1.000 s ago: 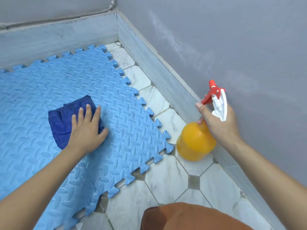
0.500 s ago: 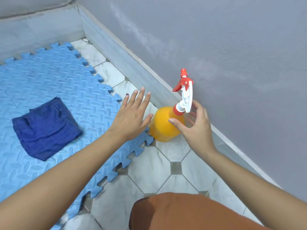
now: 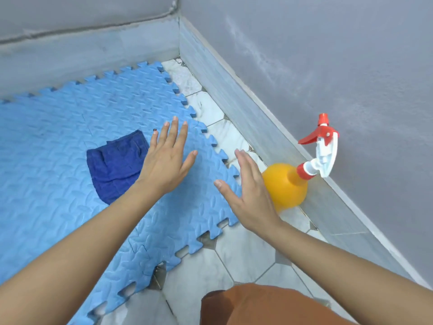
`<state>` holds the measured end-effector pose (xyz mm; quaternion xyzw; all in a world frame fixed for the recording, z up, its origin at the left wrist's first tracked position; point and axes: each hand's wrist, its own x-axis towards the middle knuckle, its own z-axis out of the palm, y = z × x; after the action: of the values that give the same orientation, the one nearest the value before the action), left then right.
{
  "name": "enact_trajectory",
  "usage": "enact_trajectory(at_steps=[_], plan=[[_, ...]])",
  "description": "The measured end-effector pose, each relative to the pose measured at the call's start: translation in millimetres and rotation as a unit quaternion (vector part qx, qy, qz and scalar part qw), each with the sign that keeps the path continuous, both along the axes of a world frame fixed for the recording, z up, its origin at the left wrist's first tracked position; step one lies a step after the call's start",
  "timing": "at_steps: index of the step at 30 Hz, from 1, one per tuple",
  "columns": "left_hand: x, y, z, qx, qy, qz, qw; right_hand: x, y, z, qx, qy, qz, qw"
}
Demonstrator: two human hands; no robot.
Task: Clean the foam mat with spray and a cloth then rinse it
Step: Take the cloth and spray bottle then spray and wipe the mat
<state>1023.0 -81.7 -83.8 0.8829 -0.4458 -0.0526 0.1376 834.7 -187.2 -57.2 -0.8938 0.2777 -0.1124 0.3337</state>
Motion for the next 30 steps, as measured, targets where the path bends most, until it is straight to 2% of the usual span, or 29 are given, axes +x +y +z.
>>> enact_trajectory(at_steps=[3, 8, 12, 15, 19, 21, 25, 26, 27, 30], plan=[[24, 30, -10, 0.024, 0.002, 0.067, 0.997, 55, -4, -11, -0.043, 0.053, 0.054, 0.996], [50, 82, -35, 0.079, 0.016, 0.169, 0.982, 174, -5, -44, -0.118, 0.08, 0.131, 0.981], [43, 86, -57, 0.081, 0.049, 0.179, 0.979, 268, -9, -73, -0.17, 0.113, 0.18, 0.962], [38, 77, -75, 0.078, 0.042, 0.191, 0.978, 298, -25, -95, -0.198, 0.134, 0.175, 0.955], [53, 82, -85, 0.055, 0.018, 0.253, 0.966, 293, -35, -117, -0.215, 0.115, 0.16, 0.957], [73, 96, -87, 0.053, 0.016, 0.316, 0.947, 292, -35, -115, -0.215, 0.11, 0.167, 0.956], [146, 140, -85, 0.054, 0.071, 0.526, 0.846, 293, -36, -116, -0.221, 0.098, 0.159, 0.957], [153, 140, -83, 0.056, 0.07, 0.533, 0.841, 293, -36, -117, -0.224, 0.095, 0.158, 0.957], [152, 133, -81, 0.059, 0.054, 0.511, 0.856, 294, -35, -118, -0.227, 0.094, 0.158, 0.957], [115, 99, -74, 0.041, 0.01, 0.364, 0.93, 294, -35, -115, -0.226, 0.101, 0.154, 0.956]])
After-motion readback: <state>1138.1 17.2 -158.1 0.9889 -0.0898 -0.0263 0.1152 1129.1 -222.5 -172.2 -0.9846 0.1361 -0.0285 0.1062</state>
